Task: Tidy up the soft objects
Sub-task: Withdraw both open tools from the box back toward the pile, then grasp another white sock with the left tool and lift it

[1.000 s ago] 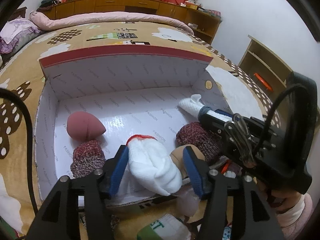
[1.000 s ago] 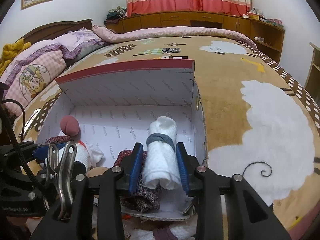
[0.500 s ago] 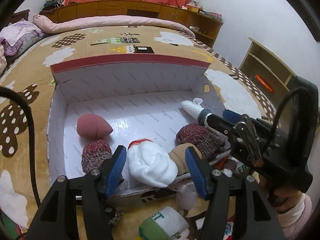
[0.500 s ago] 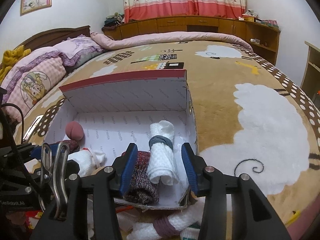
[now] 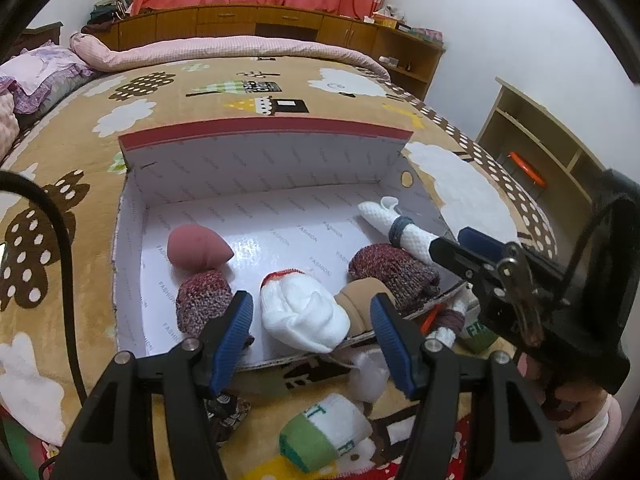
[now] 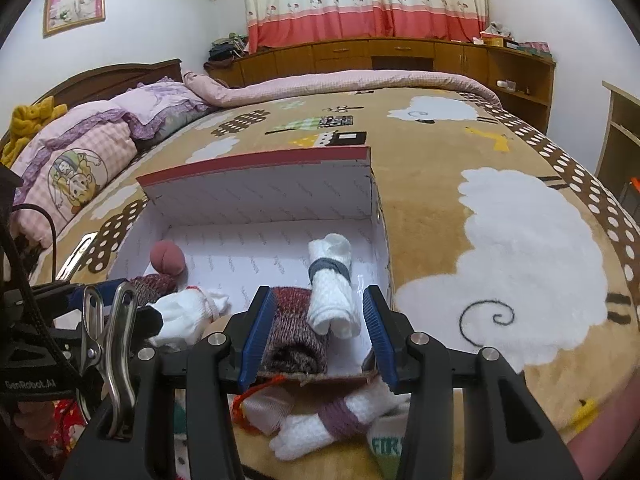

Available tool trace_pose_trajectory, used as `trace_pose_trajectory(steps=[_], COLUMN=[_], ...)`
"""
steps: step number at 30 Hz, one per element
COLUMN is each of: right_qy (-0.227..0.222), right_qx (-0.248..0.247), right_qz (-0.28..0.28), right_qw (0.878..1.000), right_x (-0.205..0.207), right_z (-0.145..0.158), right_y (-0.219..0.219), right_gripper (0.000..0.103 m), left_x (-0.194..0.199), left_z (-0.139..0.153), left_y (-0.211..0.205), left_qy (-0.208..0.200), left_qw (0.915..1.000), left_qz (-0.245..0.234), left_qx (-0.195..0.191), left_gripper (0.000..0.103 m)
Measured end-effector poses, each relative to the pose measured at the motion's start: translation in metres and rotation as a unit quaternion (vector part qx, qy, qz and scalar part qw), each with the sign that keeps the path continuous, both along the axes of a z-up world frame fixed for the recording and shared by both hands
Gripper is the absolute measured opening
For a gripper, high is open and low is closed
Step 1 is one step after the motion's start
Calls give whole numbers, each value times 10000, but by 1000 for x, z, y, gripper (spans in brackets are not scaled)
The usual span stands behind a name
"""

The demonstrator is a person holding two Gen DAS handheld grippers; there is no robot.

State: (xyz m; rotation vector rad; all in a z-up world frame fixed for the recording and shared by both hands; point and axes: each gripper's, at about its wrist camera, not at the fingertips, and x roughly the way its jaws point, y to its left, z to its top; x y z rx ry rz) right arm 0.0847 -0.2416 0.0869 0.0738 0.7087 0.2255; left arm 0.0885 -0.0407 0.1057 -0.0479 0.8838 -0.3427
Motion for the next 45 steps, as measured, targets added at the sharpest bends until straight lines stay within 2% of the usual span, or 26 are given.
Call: trace_pose_trajectory(steps=[32,45], right_qy=[-17,132], right_qx=[248,363], right_qz=[-82,-159], right_qw=[9997,9991], right_x=[-65,-85], right_z=[7,-4], right_y=[-2,-7], right_gripper=[47,47], left_x=[-53,-86], left_z=[20,14], left_y=[31,47], left_qy=[-169,40], left_qw=[9997,9998], left_qz=[193,155], left_qx=[-38,-94], left_gripper=[65,65])
